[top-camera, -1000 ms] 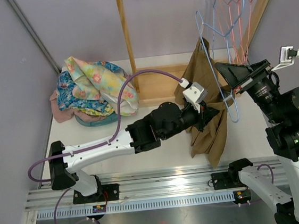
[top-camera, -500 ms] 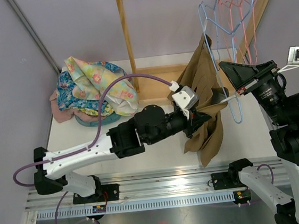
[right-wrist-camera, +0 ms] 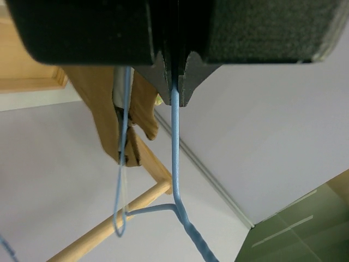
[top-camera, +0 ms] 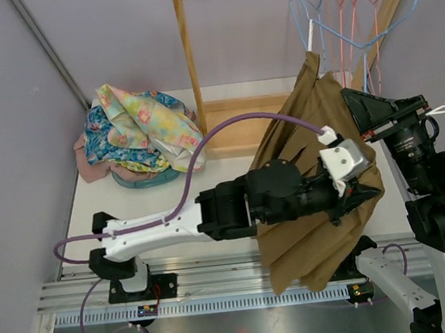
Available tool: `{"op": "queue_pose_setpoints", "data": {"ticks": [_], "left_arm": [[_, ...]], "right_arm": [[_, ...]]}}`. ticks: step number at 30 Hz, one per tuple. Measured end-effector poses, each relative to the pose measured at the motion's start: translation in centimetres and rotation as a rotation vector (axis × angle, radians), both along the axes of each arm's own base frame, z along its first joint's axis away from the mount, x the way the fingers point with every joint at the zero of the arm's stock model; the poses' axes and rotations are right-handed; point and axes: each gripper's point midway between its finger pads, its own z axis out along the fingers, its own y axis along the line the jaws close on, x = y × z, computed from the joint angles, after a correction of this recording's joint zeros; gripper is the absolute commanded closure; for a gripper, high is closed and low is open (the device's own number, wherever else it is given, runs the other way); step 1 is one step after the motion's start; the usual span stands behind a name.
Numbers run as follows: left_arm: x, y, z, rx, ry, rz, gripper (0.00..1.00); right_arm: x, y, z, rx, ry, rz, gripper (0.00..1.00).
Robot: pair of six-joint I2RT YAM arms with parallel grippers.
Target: Remove the skirt from the hanger
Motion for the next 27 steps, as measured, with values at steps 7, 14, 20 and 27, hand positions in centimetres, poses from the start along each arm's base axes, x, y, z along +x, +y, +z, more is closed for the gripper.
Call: {"op": "queue_pose_setpoints", "data": {"ticks": [7, 14, 20, 27], "left_arm": [[-0.2, -1.7, -0.6, 0.06, -0.044, 0.002, 1.0], [-0.9, -0.5, -1.3, 0.045, -0.043, -0.037, 1.0], [-1.5, -0.8, -2.3, 0.028, -0.045, -0.069, 1.0], [-1.5, -1.3, -3.6, 0.021, -0.044, -0.074, 1.0]], "right_arm": [[0.2, -1.6, 0.4, -0.032, -0.022, -0.107, 1.0], [0.8, -3.4, 1.0, -0.022, -0.027, -0.215, 1.0], [1.2, -4.5, 1.2, -0.008, -0.019, -0.276, 1.0], [1.8, -5.1, 1.3, -0.015, 0.008, -0.318, 1.0]]}}
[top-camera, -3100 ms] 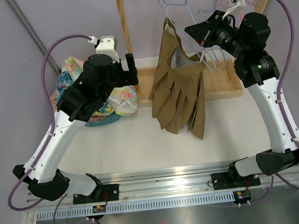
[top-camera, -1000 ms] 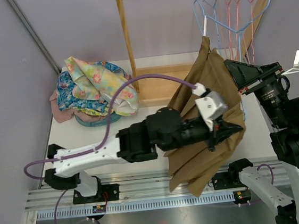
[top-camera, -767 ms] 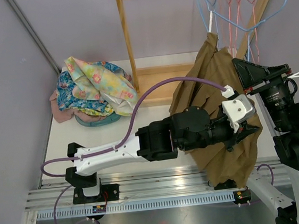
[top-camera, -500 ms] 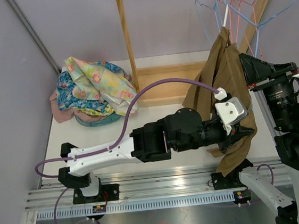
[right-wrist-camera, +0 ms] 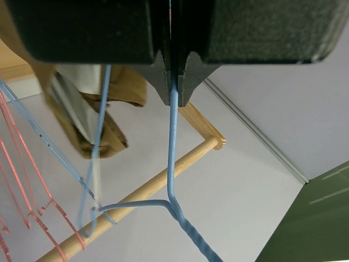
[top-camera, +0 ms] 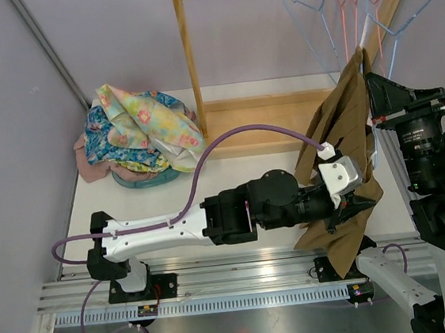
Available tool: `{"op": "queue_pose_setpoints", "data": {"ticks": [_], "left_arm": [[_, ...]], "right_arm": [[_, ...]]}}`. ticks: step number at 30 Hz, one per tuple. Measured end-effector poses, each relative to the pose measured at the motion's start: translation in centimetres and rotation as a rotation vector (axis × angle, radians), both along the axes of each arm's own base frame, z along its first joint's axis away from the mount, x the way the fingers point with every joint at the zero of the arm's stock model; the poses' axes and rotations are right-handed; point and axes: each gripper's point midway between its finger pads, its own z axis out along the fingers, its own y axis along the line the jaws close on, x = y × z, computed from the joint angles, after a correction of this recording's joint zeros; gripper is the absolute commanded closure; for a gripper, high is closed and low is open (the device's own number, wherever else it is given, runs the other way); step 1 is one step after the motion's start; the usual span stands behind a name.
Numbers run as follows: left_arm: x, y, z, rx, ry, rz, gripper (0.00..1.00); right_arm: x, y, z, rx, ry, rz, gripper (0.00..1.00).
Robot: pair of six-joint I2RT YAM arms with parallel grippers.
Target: Remove the skirt from the hanger
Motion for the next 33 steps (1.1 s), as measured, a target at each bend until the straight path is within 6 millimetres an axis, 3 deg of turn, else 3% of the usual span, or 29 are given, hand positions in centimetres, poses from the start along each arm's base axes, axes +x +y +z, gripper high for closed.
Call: {"op": "queue_pose_setpoints", "data": {"ticks": [6, 11, 13, 15, 17, 19, 22, 27, 30, 33], "left_arm": [[-1.6, -1.0, -2.5, 0.038, 0.022, -0.091, 1.0], [-2.5, -1.7, -1.6, -0.015, 0.028, -0.142, 1.0], [-5.1, -1.2, -2.4, 0.011, 0.035, -0.243, 1.0], [-8.5, -0.3, -4.5, 0.084, 0.048, -0.354, 1.0], [-12.9, 1.4, -8.1, 0.191, 0.056, -0.464, 1.0], [-14.3, 3.0, -10.9, 0.278, 0.057, -0.495, 1.0], [-12.9, 4.7, -12.3, 0.321, 0.056, -0.444, 1.0], [-9.3, 7.6, -11.6, 0.311, 0.061, -0.324, 1.0], [-7.1, 7.8, -11.8, 0.317, 0.066, -0.211, 1.0], [-2.8, 7.5, -12.8, 0.343, 0.09, -0.041, 1.0]], "right_arm": [[0.9, -1.2, 0.0, 0.045, 0.019, -0.067, 1.0], [2.5, -2.1, -0.2, 0.056, 0.031, -0.139, 1.0], [3.8, -2.6, 1.0, 0.079, -0.005, -0.184, 1.0], [5.3, -2.7, 1.9, 0.064, -0.034, -0.214, 1.0], [6.7, -2.6, 1.9, 0.047, -0.035, -0.229, 1.0], [7.3, -2.9, 1.9, 0.044, -0.03, -0.253, 1.0], [7.3, -3.2, 1.9, 0.05, -0.028, -0.265, 1.0], [5.6, -3.0, 3.2, 0.082, -0.068, -0.226, 1.0], [4.5, -2.2, 4.1, 0.114, -0.089, -0.157, 1.0], [3.7, -0.3, 5.1, 0.157, -0.103, -0.026, 1.0]]}}
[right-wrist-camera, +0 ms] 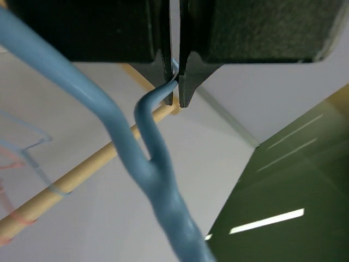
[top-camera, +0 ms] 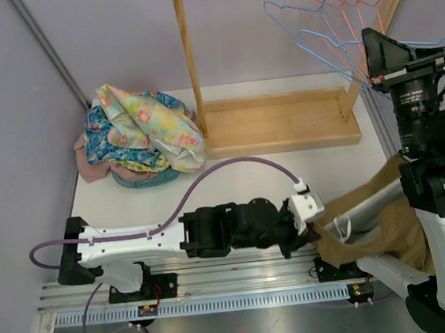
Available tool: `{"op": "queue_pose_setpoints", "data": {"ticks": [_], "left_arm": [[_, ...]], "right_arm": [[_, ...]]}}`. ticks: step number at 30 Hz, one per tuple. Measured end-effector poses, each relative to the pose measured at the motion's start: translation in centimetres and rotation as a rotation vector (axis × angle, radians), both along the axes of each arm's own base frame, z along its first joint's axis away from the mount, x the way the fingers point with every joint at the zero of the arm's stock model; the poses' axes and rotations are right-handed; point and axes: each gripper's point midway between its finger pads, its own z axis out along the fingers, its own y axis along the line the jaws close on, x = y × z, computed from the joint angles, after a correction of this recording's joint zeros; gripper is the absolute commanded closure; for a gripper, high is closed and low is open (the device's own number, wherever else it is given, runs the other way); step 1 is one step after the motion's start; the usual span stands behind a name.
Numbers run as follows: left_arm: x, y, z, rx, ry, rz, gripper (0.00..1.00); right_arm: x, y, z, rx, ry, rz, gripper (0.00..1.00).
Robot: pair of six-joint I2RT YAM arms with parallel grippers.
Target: Remove the skirt from the hanger
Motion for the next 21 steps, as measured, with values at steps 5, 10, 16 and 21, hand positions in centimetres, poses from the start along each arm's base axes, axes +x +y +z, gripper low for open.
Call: {"op": "queue_pose_setpoints", "data": {"ticks": [5, 10, 16, 21], "left_arm": [[9.4, 0.7, -1.9, 0.037, 0.005, 0.285, 1.0], [16.3, 2.5, -3.0, 0.065, 0.012, 0.485, 1.0], [24.8, 6.3, -5.0, 0.151, 0.021, 0.747, 1.0], [30.2, 11.6, -4.2, 0.155, 0.022, 0.936, 1.0]], "right_arm": [[0.4, 6.9, 1.2, 0.054, 0.027, 0.42, 1.0], [2.1, 12.5, -0.9, 0.112, 0.185, 0.78, 1.0], [-0.4, 14.8, -2.0, 0.166, 0.308, 1.013, 1.0], [-5.5, 14.6, -1.0, 0.137, 0.317, 1.111, 1.0]]}}
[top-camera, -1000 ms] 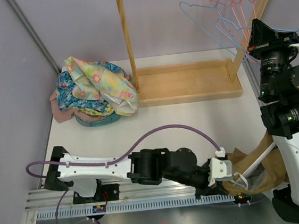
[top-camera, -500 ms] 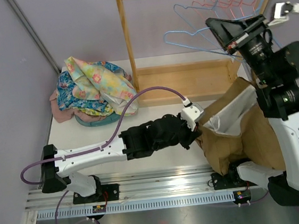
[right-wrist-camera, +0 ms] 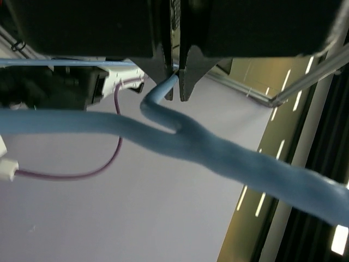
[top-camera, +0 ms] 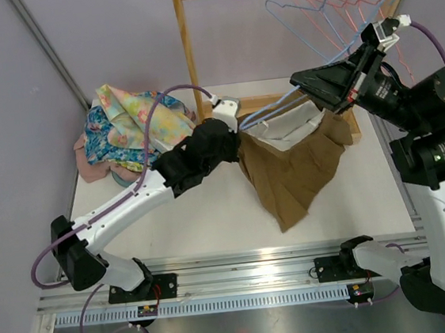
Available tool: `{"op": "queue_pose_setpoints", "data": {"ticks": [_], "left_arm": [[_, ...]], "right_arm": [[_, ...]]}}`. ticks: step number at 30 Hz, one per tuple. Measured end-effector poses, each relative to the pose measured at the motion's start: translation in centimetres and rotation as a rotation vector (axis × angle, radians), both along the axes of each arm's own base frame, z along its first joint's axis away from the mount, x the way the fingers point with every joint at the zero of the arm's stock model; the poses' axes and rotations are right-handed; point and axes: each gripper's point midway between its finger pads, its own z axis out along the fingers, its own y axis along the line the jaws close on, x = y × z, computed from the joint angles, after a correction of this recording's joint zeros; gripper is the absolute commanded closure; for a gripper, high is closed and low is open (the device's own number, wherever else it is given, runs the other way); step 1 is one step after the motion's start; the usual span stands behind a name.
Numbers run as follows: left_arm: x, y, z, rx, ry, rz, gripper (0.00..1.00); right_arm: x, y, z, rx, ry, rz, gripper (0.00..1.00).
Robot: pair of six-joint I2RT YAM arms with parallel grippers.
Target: Remove the skirt from the hanger
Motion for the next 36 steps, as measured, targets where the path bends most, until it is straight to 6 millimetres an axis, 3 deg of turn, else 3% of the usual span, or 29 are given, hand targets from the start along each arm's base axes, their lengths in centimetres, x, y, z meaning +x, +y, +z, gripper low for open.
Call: {"op": "queue_pose_setpoints", "data": {"ticks": [2, 7, 11, 14, 19, 23, 26, 29, 32, 36], "left_arm": [[1.2, 2.5, 1.5, -0.024, -0.024, 0.062, 1.0], [1.9, 9.3, 6.5, -0.117, -0.102, 0.182, 1.0], [2.2, 14.9, 10.3, -0.177, -0.181, 0.292, 1.0], [2.3, 17.4, 11.1, -0.169, -0.194, 0.345, 1.0], [2.3, 18.5, 9.8, -0.128, -0.156, 0.374, 1.0], [1.7, 17.5, 7.9, -0.172, -0.109, 0.334, 1.0], [0.8, 16.4, 4.4, -0.19, -0.036, 0.287, 1.0], [0.5, 16.4, 0.9, -0.142, 0.037, 0.309, 1.0], [1.5, 18.6, -0.2, -0.095, 0.044, 0.42, 1.0], [3.9, 23.0, 1.1, -0.111, 0.018, 0.571, 1.0]], "right_arm": [[-2.3, -0.3, 0.3, -0.007, -0.009, 0.025, 1.0], [-6.7, -0.8, -0.2, -0.025, -0.008, 0.081, 1.0], [-8.1, -0.6, -3.0, -0.052, 0.05, 0.136, 1.0], [-7.4, -0.2, -5.5, -0.077, 0.124, 0.162, 1.0], [-5.8, 0.4, -8.5, -0.117, 0.226, 0.177, 1.0], [-4.9, 0.8, -9.4, -0.16, 0.227, 0.188, 1.0], [-3.8, 1.4, -8.9, -0.204, 0.185, 0.222, 1.0], [-2.2, 2.1, -7.8, -0.237, 0.148, 0.265, 1.0], [-0.1, 2.9, -7.2, -0.253, 0.154, 0.313, 1.0], [0.6, 3.4, -7.8, -0.208, 0.184, 0.376, 1.0]]}}
